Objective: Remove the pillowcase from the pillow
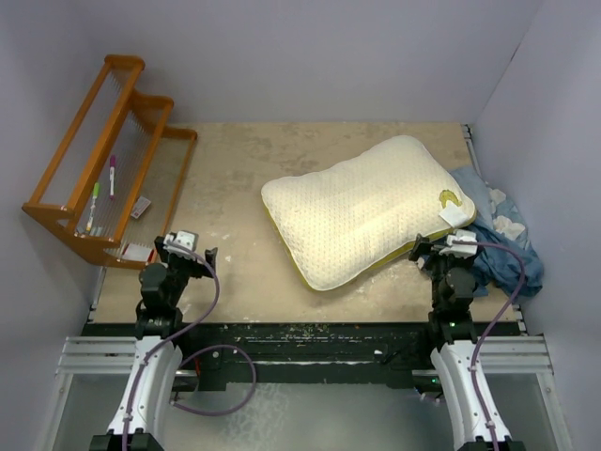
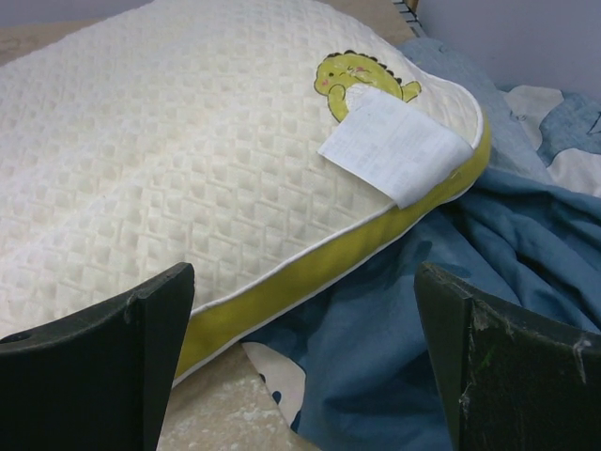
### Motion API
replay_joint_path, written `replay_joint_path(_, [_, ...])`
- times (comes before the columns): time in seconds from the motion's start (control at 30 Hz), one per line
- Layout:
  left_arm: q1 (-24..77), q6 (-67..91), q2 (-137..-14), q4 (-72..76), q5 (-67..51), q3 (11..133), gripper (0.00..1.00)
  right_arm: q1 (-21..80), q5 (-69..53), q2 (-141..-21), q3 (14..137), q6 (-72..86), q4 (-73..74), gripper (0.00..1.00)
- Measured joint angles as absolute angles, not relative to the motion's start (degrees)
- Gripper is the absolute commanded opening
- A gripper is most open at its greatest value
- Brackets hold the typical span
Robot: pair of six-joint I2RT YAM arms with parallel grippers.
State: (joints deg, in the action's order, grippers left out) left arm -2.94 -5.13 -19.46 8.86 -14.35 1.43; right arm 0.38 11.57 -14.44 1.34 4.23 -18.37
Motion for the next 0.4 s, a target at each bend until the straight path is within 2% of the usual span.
replay_joint_path(0.2, [-2.94, -5.13, -25.71, 10.00, -14.72, 1.50, 0.99, 0.38, 7.68, -17.65, 1.34, 2.24, -19.16, 1.00])
replay_joint_path(0.4, [-2.94, -5.10, -25.12, 10.59, -14.72, 1.50, 0.99, 0.38, 4.73, -18.33, 1.34, 1.87, -19.59, 1.00])
